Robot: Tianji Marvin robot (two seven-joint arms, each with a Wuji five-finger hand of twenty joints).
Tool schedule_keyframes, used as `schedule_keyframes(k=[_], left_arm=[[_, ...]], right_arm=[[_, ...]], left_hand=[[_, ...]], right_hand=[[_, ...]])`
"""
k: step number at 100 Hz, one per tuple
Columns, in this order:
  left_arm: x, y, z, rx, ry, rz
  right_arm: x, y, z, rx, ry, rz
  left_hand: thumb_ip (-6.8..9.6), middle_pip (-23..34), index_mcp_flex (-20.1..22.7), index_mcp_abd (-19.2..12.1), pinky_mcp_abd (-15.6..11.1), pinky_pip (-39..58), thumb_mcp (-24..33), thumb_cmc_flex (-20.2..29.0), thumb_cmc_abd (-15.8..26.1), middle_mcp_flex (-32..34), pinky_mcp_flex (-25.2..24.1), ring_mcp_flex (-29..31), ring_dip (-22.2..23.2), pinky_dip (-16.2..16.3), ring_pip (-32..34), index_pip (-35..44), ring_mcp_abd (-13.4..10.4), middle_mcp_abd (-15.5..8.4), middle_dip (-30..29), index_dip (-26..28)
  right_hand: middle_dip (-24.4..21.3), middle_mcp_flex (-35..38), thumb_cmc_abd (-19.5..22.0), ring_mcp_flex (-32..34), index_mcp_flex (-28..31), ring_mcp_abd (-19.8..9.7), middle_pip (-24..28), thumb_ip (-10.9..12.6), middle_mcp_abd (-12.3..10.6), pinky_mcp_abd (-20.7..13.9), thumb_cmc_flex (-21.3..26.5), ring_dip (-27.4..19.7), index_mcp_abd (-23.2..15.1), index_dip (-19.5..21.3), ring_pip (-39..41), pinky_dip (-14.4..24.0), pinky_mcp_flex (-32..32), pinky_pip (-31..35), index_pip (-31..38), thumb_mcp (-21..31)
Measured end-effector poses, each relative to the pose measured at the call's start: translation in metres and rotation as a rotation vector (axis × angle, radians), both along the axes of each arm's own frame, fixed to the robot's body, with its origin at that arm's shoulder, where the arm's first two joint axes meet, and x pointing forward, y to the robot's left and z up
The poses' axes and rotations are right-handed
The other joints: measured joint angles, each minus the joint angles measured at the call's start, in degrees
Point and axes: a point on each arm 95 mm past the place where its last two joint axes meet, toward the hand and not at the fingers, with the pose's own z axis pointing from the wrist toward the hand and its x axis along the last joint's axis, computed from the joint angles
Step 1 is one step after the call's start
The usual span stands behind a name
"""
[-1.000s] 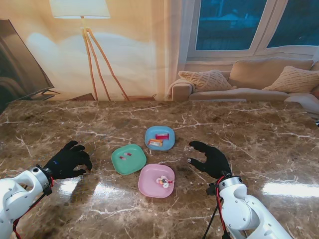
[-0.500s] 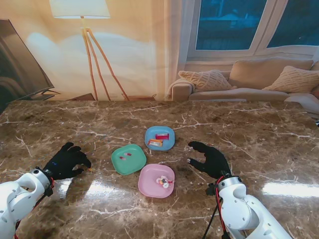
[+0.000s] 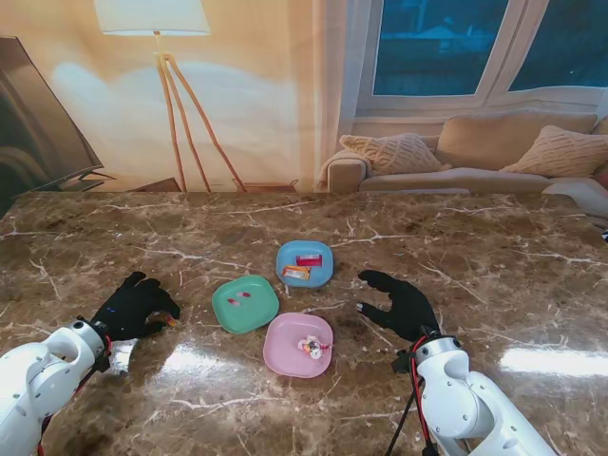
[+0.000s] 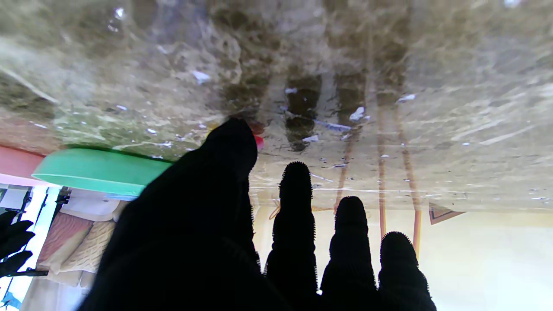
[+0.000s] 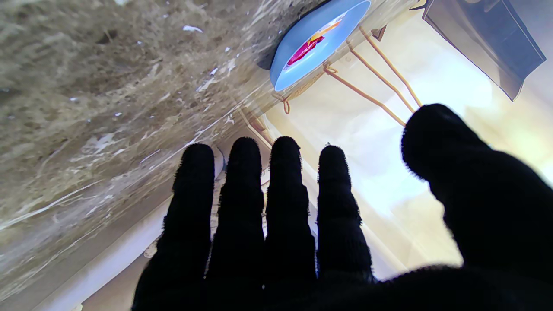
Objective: Portion candies into small dishes
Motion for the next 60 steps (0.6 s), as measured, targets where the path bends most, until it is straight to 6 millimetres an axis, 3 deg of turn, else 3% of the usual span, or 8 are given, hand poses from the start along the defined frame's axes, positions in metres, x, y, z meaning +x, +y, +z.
schedule_keyframes(k=[31, 39, 60], left_arm=[[0.009, 0.001, -0.001, 0.007, 0.000, 0.001], [0.010, 0.001, -0.001, 0.007, -0.001, 0.003], [0.011, 0.001, -0.002, -0.001, -0.001, 0.004]], right_arm=[[0.000, 0.000, 0.000, -0.001, 0.001, -0.001], [0.000, 0.000, 0.000, 0.000, 0.001, -0.001], [0.000, 0.000, 0.000, 0.000, 0.003, 0.000]], left_hand=[[-0.67, 0.0, -0.1, -3.4, 0.0, 0.0, 0.5, 0.0, -0.7, 0.0, 0.0, 0.0, 0.0, 0.0, 0.0, 8.2, 0.0, 0.0, 0.0, 4.1], [-0.92, 0.0, 1.6, -4.4, 0.0, 0.0, -0.5, 0.0, -0.6, 0.0, 0.0, 0.0, 0.0, 0.0, 0.0, 11.3, 0.0, 0.0, 0.0, 4.9], [-0.96, 0.1, 2.3, -5.0, 0.0, 0.0, -0.6, 0.0, -0.4, 0.0, 0.0, 0.0, 0.0, 0.0, 0.0, 12.5, 0.0, 0.0, 0.0, 5.0]], right_hand=[[0.0, 0.0, 0.0, 0.0, 0.0, 0.0, 0.0, 0.0, 0.0, 0.0, 0.0, 0.0, 0.0, 0.0, 0.0, 0.0, 0.0, 0.0, 0.0, 0.0], [0.0, 0.0, 0.0, 0.0, 0.0, 0.0, 0.0, 0.0, 0.0, 0.0, 0.0, 0.0, 0.0, 0.0, 0.0, 0.0, 0.0, 0.0, 0.0, 0.0], [0.0, 0.0, 0.0, 0.0, 0.0, 0.0, 0.0, 0.0, 0.0, 0.0, 0.0, 0.0, 0.0, 0.0, 0.0, 0.0, 0.0, 0.0, 0.0, 0.0]])
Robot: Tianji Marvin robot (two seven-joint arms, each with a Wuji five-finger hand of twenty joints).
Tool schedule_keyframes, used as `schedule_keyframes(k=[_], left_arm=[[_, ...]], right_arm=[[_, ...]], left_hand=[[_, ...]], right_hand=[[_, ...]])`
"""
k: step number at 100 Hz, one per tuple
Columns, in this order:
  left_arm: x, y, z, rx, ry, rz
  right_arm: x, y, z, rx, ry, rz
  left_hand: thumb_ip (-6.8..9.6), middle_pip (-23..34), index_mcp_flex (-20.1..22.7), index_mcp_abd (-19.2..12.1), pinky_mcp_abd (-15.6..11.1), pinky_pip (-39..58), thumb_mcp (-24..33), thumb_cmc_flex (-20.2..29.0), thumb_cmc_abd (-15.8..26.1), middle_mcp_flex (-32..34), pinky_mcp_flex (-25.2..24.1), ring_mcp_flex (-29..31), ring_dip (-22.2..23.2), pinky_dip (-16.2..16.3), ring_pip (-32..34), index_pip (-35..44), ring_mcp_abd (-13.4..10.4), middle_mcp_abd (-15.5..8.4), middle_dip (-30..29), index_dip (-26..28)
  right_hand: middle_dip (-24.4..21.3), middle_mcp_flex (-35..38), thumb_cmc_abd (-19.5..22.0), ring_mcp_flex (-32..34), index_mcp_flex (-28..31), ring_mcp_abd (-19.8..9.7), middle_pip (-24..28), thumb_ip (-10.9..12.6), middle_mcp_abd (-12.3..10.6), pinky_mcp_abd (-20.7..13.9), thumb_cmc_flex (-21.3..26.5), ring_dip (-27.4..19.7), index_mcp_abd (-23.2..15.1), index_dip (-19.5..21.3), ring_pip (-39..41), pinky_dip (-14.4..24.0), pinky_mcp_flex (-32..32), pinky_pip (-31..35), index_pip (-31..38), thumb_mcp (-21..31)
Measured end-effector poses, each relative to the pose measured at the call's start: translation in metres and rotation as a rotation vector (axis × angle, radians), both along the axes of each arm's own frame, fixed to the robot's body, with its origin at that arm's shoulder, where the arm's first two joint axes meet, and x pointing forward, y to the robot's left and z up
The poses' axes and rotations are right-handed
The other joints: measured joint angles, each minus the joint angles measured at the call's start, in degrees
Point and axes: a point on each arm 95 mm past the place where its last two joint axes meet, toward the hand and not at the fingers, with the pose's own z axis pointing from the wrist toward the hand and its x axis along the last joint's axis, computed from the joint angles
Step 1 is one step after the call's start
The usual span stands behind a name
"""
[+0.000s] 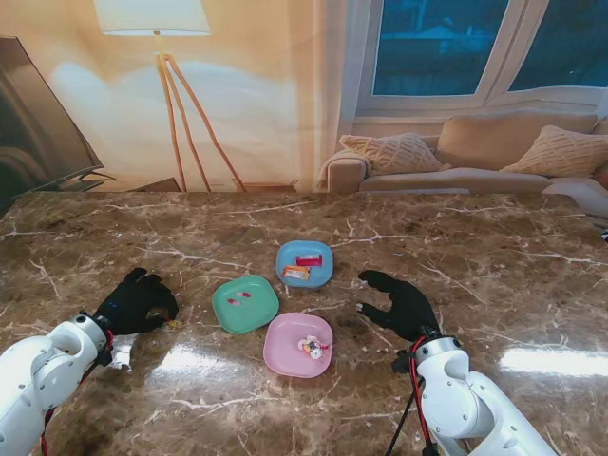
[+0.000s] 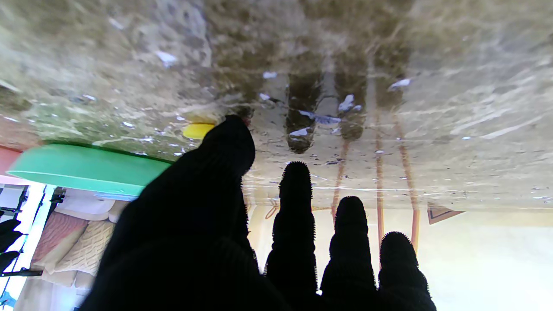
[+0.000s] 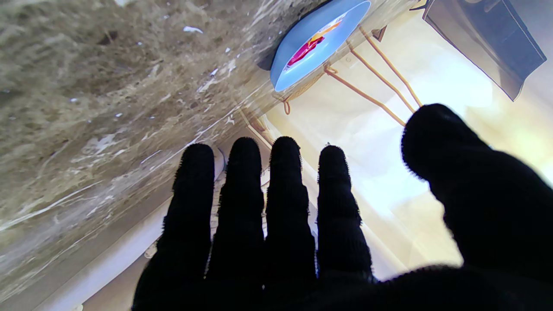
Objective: Portion candies into small dishes
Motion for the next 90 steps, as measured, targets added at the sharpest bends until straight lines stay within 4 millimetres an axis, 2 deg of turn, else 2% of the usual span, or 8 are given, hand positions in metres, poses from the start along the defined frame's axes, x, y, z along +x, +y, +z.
schedule_keyframes(k=[18, 25, 37, 42, 45, 69, 77, 90], left_arm=[[0.0040, -0.0024, -0.0010, -0.006, -0.007, -0.008], [0.0055, -0.0029, -0.0011, -0.006, -0.010, -0.010], [0.0061, -0.0027, -0.0008, -0.007, -0.010, -0.010], [0.0060, -0.0025, -0.0001, -0.006, -0.006, -0.008], [0.0056, -0.0025, 0.0004, -0.005, -0.003, -0.007], [0.0019, -0.0050, 0.0011, -0.003, 0.006, -0.010], [0.0012, -0.0055, 0.0009, -0.005, 0.011, -0.008], [0.0003, -0.0060, 0.0006, -0.008, 0.023, -0.003]], right_arm=[[0.0001, 0.0000, 0.0001, 0.000, 0.000, 0.000], [0.0001, 0.0000, 0.0000, -0.001, 0.001, 0.000], [0.0002, 0.0000, 0.0000, -0.001, 0.002, -0.001], [0.0002, 0.0000, 0.0000, -0.001, 0.002, -0.001], [0.0002, 0.0000, 0.0000, -0.001, 0.002, -0.001], [0.0005, 0.0002, 0.0000, 0.001, 0.004, 0.001], [0.0007, 0.0003, 0.0001, 0.001, 0.005, 0.001], [0.0009, 0.0003, 0.0002, 0.002, 0.005, 0.001]], left_hand=[[-0.10, 0.6, 1.9, -0.6, 0.0, 0.0, 0.0, 0.0, 0.1, 0.1, 0.0, 0.8, 0.0, 0.0, 0.0, 0.4, 0.0, 0.0, 0.0, -1.2], [-1.21, 0.7, 2.6, -0.8, 0.0, 0.0, -0.4, 0.0, 0.0, 0.1, 0.0, 0.9, 0.0, 0.0, 0.0, 0.3, 0.0, 0.0, 0.0, -1.8], [-1.27, 0.7, 2.9, -0.9, 0.1, 0.0, -0.7, 0.0, -0.1, 0.3, 0.0, 0.9, 0.0, 0.0, 0.1, 0.3, 0.0, 0.0, 0.0, -2.5], [-1.15, 0.7, 2.9, -0.9, 0.1, 0.0, -0.9, 0.0, -0.1, 0.3, 0.0, 1.4, 0.0, 0.0, 0.2, 0.1, 0.0, 0.0, 0.0, -3.2], [-0.53, 0.7, 2.9, -0.9, 0.1, 0.0, -1.0, 0.1, -0.2, 0.3, 0.0, 1.5, 0.0, 0.0, 0.2, -0.2, 0.0, 0.0, 0.0, -3.3], [-0.48, 0.8, 2.8, -1.8, 0.1, 0.0, -1.4, 0.1, -0.2, 1.3, 0.0, 1.5, 0.0, 0.0, 0.3, -0.3, 0.0, 0.0, 0.0, -3.8], [0.01, 0.8, 2.8, -2.3, 0.1, 0.0, -1.4, 0.1, 0.0, 1.3, 0.0, 1.5, 0.0, -0.1, 0.3, -0.1, 0.0, 0.0, 0.0, -3.8], [-0.45, 0.8, 1.7, -2.3, 0.1, 0.0, -2.7, 0.7, 1.5, 1.3, 0.0, 1.5, 0.0, -0.7, 0.3, -0.9, 0.0, -0.1, 0.1, 0.6]], right_hand=[[0.0, 0.0, 0.0, 0.0, 0.0, 0.0, 0.0, 0.0, 0.0, 0.0, 0.0, 0.0, 0.0, 0.0, 0.0, 0.0, 0.0, 0.0, 0.0, 0.0], [0.0, 0.0, 0.0, 0.0, 0.0, 0.0, 0.0, 0.0, 0.0, 0.0, 0.0, 0.0, 0.0, 0.0, 0.0, 0.0, 0.1, 0.6, 0.0, 0.0], [0.0, 0.1, 0.0, 0.0, 0.0, 0.0, 0.0, 0.0, 0.0, 0.0, 0.0, 0.0, 0.0, 0.0, 0.0, 0.0, 0.1, 0.6, 0.0, 0.0], [0.0, 0.1, 0.0, 0.0, 0.0, 0.0, 0.0, 0.0, 0.0, 0.0, 0.0, 0.0, 0.0, 0.0, 0.0, 0.0, 0.1, 0.6, 0.0, 0.0], [0.0, 0.1, 0.0, 0.0, 0.0, 0.0, 0.0, 0.0, 0.0, 0.0, 0.0, 0.0, 0.0, 0.0, 0.0, 0.0, 0.1, 0.6, 0.0, 0.0], [0.0, 0.1, 0.0, 0.0, 0.0, 0.0, 0.0, 0.0, 0.0, 0.0, 0.0, 0.0, 0.0, 0.0, 0.0, 0.0, 0.4, 0.6, 0.0, 0.0], [0.0, 0.1, 0.0, 0.0, 0.0, 0.0, 0.0, 0.0, 0.0, 0.0, 0.0, 0.0, 0.0, 0.0, 0.0, 0.0, 0.4, 0.6, 0.0, 0.0], [0.0, 0.2, 0.0, 0.0, 0.0, 0.0, 0.0, 0.0, 0.0, 0.0, 0.0, 0.0, 0.0, 0.0, 0.0, 0.0, 0.5, 0.6, 0.0, 0.0]])
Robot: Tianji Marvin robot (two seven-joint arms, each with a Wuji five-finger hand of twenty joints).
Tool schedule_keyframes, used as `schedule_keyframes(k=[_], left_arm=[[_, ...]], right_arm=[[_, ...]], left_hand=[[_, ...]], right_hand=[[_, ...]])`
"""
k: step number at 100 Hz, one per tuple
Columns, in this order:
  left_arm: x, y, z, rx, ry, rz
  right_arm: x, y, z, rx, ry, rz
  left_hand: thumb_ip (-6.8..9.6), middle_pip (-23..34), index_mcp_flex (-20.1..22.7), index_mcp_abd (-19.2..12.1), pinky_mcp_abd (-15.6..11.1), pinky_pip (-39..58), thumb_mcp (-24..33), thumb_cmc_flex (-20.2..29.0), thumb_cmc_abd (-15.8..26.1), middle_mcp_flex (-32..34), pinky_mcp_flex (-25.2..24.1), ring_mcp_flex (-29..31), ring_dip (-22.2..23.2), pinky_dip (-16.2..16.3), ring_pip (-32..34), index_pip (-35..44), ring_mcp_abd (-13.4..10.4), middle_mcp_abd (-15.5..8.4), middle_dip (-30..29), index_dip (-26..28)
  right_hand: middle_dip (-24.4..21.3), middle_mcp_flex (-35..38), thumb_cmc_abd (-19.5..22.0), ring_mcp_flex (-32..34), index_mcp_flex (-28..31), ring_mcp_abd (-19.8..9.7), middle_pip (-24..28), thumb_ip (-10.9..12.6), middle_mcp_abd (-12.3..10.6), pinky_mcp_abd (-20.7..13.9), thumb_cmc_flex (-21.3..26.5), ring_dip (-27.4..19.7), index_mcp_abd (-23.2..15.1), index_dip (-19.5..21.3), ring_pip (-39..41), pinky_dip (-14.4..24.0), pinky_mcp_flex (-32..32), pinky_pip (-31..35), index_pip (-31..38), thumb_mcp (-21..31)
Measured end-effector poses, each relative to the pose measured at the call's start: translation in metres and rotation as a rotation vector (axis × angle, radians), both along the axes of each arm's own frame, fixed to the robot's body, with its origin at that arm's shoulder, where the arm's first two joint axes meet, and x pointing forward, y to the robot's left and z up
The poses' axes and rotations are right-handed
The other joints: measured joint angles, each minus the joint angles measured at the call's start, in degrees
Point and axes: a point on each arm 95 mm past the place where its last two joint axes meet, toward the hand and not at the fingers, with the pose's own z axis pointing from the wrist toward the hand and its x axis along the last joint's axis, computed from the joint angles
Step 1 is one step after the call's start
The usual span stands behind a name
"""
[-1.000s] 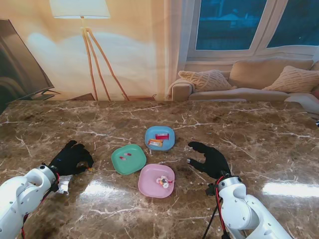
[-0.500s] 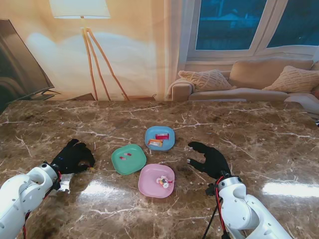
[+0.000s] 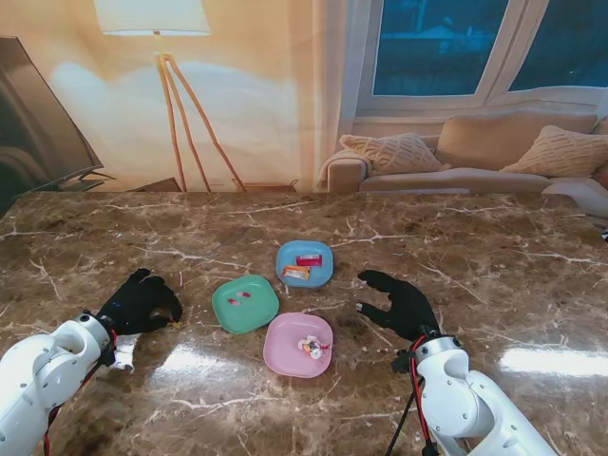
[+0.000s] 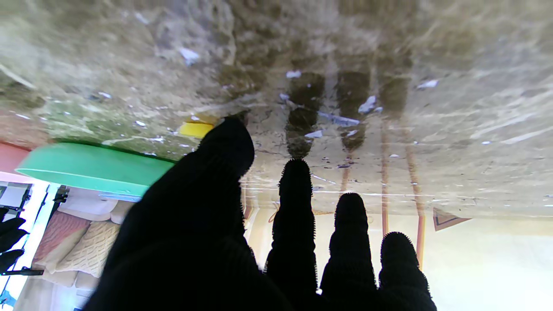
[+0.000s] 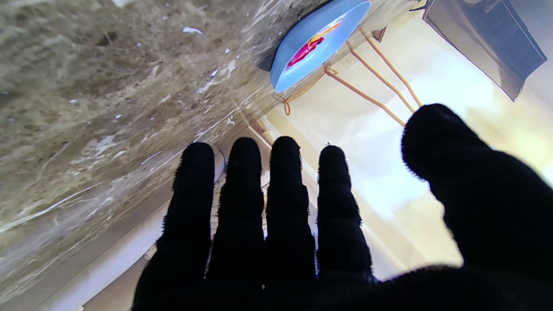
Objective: Portion candies into small dishes
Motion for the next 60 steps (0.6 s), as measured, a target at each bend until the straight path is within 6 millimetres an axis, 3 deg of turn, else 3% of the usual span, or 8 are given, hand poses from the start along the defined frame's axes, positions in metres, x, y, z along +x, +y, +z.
schedule_keyframes(k=[6, 24, 40, 60], left_arm=[[-0.0004, -0.0003, -0.0001, -0.001, 0.006, 0.002], [-0.0007, -0.0006, -0.0006, -0.005, 0.009, 0.008], [-0.0007, -0.0009, -0.0010, -0.015, 0.013, 0.018], [-0.0018, -0.0019, -0.0022, -0.030, 0.010, 0.028]], right_arm=[[0.0001, 0.0000, 0.0000, 0.000, 0.000, 0.000], [0.0003, 0.0001, 0.0001, 0.001, 0.000, 0.001], [0.0004, 0.0002, 0.0000, 0.001, 0.001, 0.002], [0.0005, 0.0003, 0.0000, 0.000, 0.003, 0.003]], left_hand=[[-0.06, 0.1, -0.4, 0.0, 0.0, 0.0, -1.1, 0.5, 0.8, -0.3, 0.0, 0.0, 0.0, 0.0, 0.0, -0.8, 0.0, 0.0, 0.7, 2.8], [-0.07, 0.0, -0.5, 0.0, 0.0, 0.0, -4.0, 1.8, 2.5, -1.2, 0.0, 0.0, 0.0, 0.0, 0.0, -3.2, -0.1, -0.5, 9.8, 7.5], [-0.10, -0.7, -0.5, 0.6, 0.0, -0.1, -4.9, 2.3, 2.9, -1.2, 0.0, 0.0, 0.0, 0.0, 0.0, -3.5, -0.2, -0.7, 14.6, 8.1], [0.07, -0.7, -0.5, 1.1, -0.1, -0.1, -5.3, 2.9, 3.1, -1.2, 0.0, 0.0, 0.0, 0.0, 0.1, -3.8, -0.2, -0.7, 16.1, 8.1]], right_hand=[[0.0, 0.0, 0.0, 0.0, 0.0, 0.0, 0.1, 0.0, 0.0, 0.0, 0.0, 0.0, 0.0, 0.0, 0.0, 0.0, 0.0, 0.0, 0.0, 0.0], [0.0, 0.0, 0.0, 0.0, 0.0, 0.0, 0.1, 0.0, 0.0, 0.0, 0.0, 0.0, 0.0, 0.0, 0.0, 0.0, 0.0, 0.0, 0.0, 0.0], [0.5, 0.0, 0.0, 0.0, 0.0, 0.0, 0.1, 0.0, 0.0, 0.0, 0.0, 0.0, 0.0, 0.0, 0.1, 0.0, 0.0, 0.0, 0.0, 0.0], [0.5, 0.0, 0.0, 0.0, 0.0, 0.0, 0.1, 0.0, 0.0, 0.6, 0.0, 0.1, 0.0, 0.0, 0.1, 0.0, 0.0, 0.0, 0.0, 0.0]])
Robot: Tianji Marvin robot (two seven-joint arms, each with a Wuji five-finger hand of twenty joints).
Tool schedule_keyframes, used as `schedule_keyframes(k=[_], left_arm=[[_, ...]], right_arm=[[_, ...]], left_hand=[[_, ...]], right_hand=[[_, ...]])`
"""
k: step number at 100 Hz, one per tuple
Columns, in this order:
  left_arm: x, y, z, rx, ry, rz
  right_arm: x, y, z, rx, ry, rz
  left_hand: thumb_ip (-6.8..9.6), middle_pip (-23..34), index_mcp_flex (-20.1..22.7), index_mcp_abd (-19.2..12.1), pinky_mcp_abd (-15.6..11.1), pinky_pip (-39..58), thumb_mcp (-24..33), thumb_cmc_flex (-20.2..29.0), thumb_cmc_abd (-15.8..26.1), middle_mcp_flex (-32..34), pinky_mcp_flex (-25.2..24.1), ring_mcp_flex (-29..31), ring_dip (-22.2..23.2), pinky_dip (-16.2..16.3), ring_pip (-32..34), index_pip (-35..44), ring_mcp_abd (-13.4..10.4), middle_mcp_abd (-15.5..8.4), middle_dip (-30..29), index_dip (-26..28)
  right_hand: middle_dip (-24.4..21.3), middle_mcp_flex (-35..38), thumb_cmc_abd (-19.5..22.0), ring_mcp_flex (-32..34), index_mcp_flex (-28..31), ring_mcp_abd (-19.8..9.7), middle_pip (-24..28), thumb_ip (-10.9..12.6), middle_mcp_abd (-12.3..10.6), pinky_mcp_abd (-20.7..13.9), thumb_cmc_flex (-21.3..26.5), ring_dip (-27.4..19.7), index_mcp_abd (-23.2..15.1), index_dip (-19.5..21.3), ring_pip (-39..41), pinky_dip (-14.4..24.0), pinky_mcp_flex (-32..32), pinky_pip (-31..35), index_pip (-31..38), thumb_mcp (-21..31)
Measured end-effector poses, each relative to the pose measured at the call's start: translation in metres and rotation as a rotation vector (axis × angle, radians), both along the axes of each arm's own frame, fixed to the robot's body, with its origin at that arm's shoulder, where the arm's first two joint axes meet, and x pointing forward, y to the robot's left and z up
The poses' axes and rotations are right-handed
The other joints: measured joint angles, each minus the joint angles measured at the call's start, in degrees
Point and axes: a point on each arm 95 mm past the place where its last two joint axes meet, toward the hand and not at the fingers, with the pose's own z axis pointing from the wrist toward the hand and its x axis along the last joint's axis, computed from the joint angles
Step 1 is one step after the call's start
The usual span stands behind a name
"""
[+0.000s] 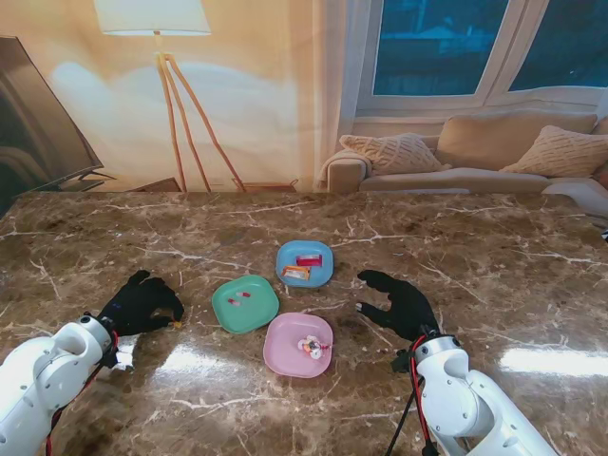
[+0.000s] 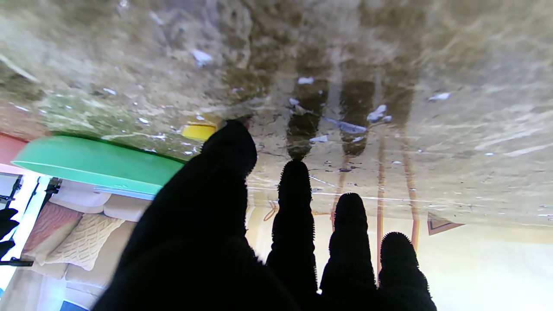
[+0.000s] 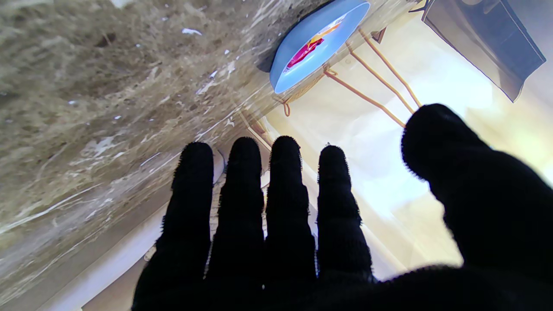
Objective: Portion candies into small dishes
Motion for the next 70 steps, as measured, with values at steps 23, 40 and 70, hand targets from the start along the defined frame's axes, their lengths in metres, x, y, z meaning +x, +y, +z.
schedule_keyframes(k=[23, 40, 70], left_arm=[[-0.006, -0.003, -0.001, -0.011, -0.008, 0.008], [-0.009, -0.006, -0.001, -0.017, -0.012, 0.008], [-0.009, -0.011, 0.006, -0.030, -0.036, 0.006]], right_arm=[[0.000, 0.000, 0.000, 0.000, 0.001, 0.001], [0.000, 0.000, 0.000, 0.001, 0.000, 0.001], [0.000, 0.000, 0.000, 0.001, 0.000, 0.002]], left_hand=[[0.11, -0.2, 0.0, 0.3, 0.0, 0.0, -0.2, 0.1, 0.0, 0.7, 0.0, 0.0, 0.0, 0.0, 0.3, 0.0, -0.1, 0.1, 1.8, 0.6], [0.11, 0.5, 0.0, 0.3, -0.1, 0.0, -0.3, 0.1, 0.0, 2.2, 0.0, 0.0, 0.0, 0.6, 0.3, 0.0, -0.1, 0.1, 2.8, 0.8], [0.11, 0.5, 0.0, 0.3, -0.1, 0.0, -0.4, 0.1, 0.0, 2.3, 0.0, 0.0, 0.0, 0.6, 0.3, 0.0, -0.1, 0.1, 3.5, 1.1]], right_hand=[[0.0, 0.0, 0.0, 0.0, 0.0, 0.0, 0.0, 0.0, 0.0, 0.0, 0.0, 0.0, 0.0, 0.0, 0.0, 0.0, 0.0, 0.0, 0.0, 0.6], [0.0, 0.0, 0.0, 0.0, 0.0, 0.0, 0.0, 0.0, 0.0, 0.0, 0.0, 0.1, 0.0, 0.0, 0.0, 0.0, 0.0, 0.0, 0.0, 0.6], [0.0, 0.0, 0.0, 0.0, 0.0, 0.0, 0.0, 0.0, 0.0, 0.0, 0.0, 0.5, 0.0, 0.0, 0.0, 0.0, 0.0, 0.0, 0.0, 0.6]])
